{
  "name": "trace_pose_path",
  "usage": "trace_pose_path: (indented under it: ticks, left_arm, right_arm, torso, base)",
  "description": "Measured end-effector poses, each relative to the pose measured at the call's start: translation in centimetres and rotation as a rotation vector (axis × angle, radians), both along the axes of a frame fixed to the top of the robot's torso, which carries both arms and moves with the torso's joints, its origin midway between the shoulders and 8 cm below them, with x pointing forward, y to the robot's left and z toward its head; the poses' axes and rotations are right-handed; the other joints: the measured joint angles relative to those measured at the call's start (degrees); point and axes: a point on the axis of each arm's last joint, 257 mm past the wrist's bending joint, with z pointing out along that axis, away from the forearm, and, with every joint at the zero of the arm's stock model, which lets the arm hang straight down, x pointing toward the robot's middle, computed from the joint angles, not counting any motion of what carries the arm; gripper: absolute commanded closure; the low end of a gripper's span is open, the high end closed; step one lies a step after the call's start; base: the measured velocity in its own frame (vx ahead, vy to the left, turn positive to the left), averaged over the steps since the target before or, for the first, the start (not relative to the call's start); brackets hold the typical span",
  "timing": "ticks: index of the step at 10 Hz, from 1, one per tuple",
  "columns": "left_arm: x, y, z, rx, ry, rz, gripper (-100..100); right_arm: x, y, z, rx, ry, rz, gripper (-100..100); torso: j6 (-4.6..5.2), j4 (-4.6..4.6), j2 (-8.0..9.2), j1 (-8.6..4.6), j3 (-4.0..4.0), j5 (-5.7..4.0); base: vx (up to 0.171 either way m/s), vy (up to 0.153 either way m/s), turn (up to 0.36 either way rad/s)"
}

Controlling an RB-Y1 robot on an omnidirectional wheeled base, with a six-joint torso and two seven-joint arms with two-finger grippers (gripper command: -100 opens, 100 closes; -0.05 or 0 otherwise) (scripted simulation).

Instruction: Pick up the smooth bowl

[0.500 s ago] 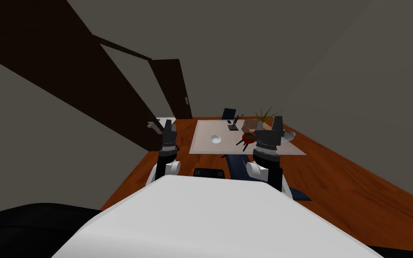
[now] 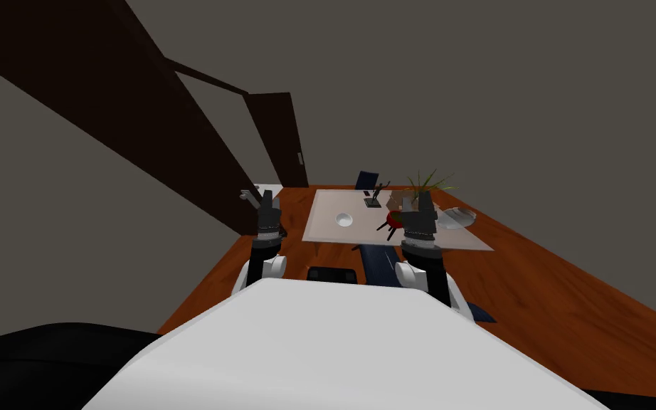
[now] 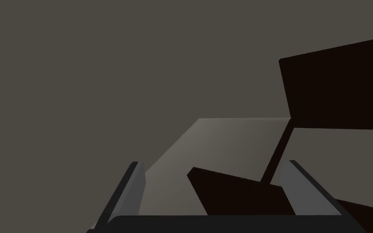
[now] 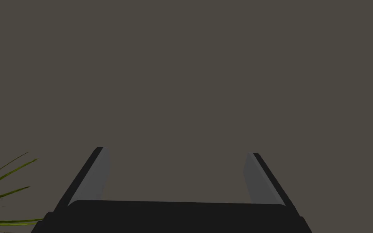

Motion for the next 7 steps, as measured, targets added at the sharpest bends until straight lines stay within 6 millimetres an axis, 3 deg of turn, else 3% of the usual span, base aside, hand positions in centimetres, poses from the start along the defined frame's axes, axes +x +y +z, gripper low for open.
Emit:
trace_pose_path:
  ticks: [4, 7]
  left_arm:
    - [0.0, 0.0, 0.0, 0.0, 0.0, 0.0, 0]
    - [0.0, 0.0, 0.0, 0.0, 0.0, 0.0, 0]
  right_arm:
    - [1.0, 0.8, -4.0, -0.152, 0.094, -0.031, -100]
    - [2.4, 1.3, -8.9, -0.28, 0.19, -0.049, -100]
  torso:
    - [0.01, 0.03, 0.08, 0.07, 0.06, 0.02]
    - [-0.01, 0.03, 0.13, 0.13, 0.08, 0.03]
  base:
    - [-0.086, -0.009, 0.104]
    - [-0.107, 0.009, 0.2]
